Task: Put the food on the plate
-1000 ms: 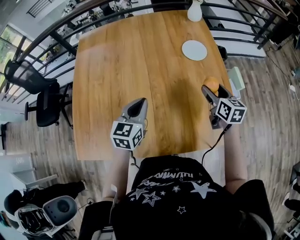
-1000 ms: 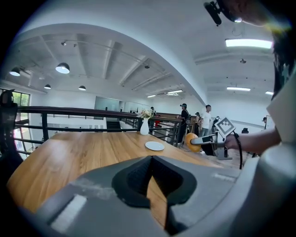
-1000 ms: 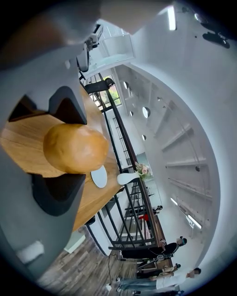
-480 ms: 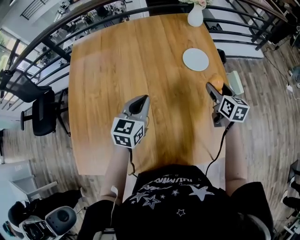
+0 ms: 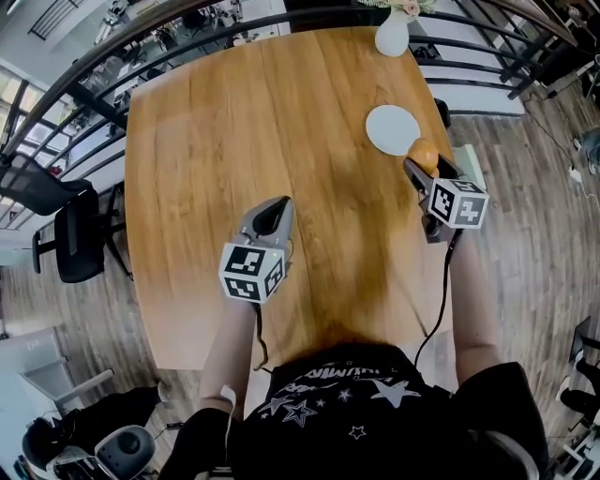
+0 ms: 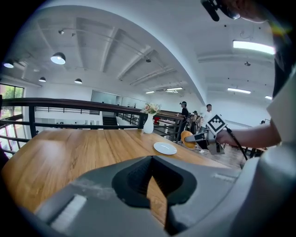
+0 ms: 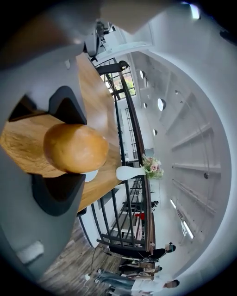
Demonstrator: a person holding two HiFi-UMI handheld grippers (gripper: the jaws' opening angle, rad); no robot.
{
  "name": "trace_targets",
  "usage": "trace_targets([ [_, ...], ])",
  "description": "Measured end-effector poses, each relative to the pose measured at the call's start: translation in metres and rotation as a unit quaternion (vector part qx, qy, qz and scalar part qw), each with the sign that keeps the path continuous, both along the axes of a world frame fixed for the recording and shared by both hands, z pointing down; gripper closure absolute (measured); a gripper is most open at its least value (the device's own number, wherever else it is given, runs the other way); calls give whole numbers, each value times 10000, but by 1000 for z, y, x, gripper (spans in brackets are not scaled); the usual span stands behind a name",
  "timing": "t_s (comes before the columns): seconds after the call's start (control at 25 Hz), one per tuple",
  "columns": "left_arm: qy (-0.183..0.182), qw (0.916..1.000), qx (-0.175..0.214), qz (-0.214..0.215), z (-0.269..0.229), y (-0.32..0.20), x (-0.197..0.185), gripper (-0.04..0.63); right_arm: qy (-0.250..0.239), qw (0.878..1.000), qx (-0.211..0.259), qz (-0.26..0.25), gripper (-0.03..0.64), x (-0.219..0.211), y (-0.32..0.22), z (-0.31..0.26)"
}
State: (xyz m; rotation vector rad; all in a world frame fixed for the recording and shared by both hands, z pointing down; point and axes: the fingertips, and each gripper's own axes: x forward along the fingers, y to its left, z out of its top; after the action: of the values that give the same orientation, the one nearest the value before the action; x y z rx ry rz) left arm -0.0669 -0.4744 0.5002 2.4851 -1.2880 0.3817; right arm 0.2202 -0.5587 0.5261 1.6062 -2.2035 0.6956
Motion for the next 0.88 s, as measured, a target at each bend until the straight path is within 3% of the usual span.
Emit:
trace_targets([
  [0.2,-42,10000,-7,31,11,-17,-1,595,515,9984,-114,-224,279,-4,-26,16],
  [0.88,40,9998,-157,-64,38,-40,-11,595,1418,9837,-955,-561,278,-9,-99,73],
])
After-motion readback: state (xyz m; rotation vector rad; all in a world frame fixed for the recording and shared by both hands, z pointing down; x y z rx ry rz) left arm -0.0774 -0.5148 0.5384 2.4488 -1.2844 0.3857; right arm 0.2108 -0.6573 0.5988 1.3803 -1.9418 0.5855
